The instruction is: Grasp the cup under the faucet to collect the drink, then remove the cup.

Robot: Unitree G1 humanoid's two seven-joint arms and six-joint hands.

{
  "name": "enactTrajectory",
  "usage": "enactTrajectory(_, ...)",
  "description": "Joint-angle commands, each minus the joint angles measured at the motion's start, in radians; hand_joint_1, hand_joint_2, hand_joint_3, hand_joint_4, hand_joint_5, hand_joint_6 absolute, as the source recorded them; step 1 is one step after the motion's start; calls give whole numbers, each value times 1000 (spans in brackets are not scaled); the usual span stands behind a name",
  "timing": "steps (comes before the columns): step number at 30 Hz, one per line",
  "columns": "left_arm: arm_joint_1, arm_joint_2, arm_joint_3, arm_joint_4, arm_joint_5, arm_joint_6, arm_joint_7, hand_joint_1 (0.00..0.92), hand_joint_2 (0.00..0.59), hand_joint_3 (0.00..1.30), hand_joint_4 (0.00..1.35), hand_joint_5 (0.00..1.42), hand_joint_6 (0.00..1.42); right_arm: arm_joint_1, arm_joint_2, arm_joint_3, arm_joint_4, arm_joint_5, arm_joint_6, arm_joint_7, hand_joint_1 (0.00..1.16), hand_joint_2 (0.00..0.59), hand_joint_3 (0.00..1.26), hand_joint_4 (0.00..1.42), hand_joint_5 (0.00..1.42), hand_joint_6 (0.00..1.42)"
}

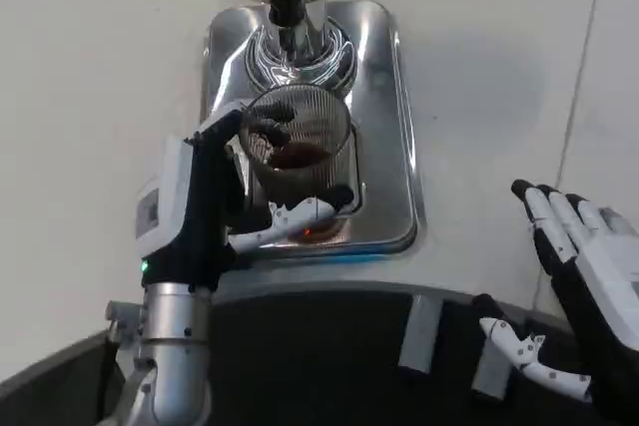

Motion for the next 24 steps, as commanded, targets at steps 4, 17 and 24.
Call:
enactTrajectory(4,90,15,40,-171,-22,-30,-51,794,80,1284,1306,1349,1424,12,-27,-10,-18,27,-18,-16,356,430,0,0,0,0)
enactTrajectory(17,351,79,96,-508,-36,-79,-199,792,86,1277,1305,1339,1424,52,-101,5,-78,18,-175,-109,305,458,0,0,0,0)
enactTrajectory(24,452,89,121,-621,-46,-98,-255,790,90,1274,1290,1335,1424,148,-105,3,-62,-1,-266,-227,289,476,0,0,0,0)
